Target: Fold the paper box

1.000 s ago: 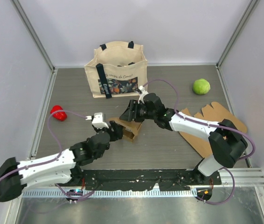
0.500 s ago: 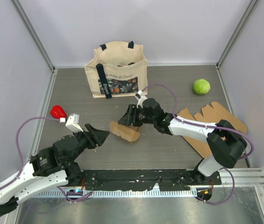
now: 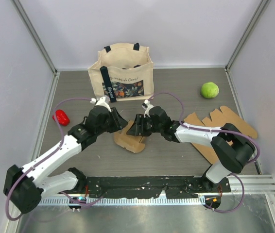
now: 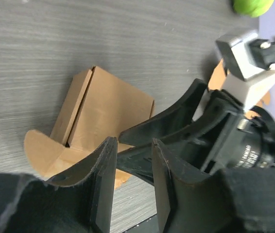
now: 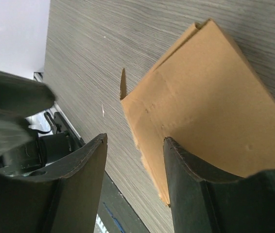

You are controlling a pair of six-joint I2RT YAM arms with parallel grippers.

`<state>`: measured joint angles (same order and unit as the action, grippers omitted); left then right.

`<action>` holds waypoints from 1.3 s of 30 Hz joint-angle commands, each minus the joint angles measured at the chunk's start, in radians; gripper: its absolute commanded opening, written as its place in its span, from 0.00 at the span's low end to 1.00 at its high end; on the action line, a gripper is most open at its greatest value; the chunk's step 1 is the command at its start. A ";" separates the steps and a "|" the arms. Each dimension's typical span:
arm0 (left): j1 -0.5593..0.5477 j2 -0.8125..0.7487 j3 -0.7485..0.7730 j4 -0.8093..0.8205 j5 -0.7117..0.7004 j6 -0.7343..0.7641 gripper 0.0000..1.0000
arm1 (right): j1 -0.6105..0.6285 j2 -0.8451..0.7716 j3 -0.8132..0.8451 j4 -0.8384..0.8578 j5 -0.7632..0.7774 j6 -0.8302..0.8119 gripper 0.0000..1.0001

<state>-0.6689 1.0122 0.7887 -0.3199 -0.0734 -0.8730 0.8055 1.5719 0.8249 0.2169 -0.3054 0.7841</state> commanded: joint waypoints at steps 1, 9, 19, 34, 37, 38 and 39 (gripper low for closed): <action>0.038 0.089 -0.051 0.214 0.219 0.009 0.36 | -0.011 0.022 -0.032 0.009 -0.001 -0.039 0.55; 0.043 0.213 -0.120 0.315 0.228 -0.012 0.26 | -0.049 -0.006 -0.079 -0.001 -0.079 -0.086 0.49; 0.051 0.105 -0.126 0.227 0.167 0.028 0.48 | -0.109 -0.251 -0.093 -0.174 -0.129 -0.176 0.57; 0.146 0.197 -0.074 0.194 0.196 0.098 0.62 | -0.307 -0.147 -0.040 -0.335 -0.122 -0.312 0.67; 0.170 0.200 -0.078 0.182 0.216 0.109 0.67 | -0.307 -0.113 -0.069 -0.228 -0.202 -0.277 0.67; 0.178 0.198 -0.083 0.180 0.222 0.109 0.68 | -0.307 -0.110 -0.081 -0.223 -0.202 -0.266 0.67; 0.196 0.195 -0.088 0.185 0.242 0.108 0.69 | -0.307 -0.105 -0.082 -0.194 -0.205 -0.258 0.66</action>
<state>-0.5152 1.2194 0.6788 -0.1417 0.1173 -0.7921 0.5022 1.4570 0.7425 -0.1001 -0.4343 0.5182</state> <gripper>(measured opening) 0.674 0.672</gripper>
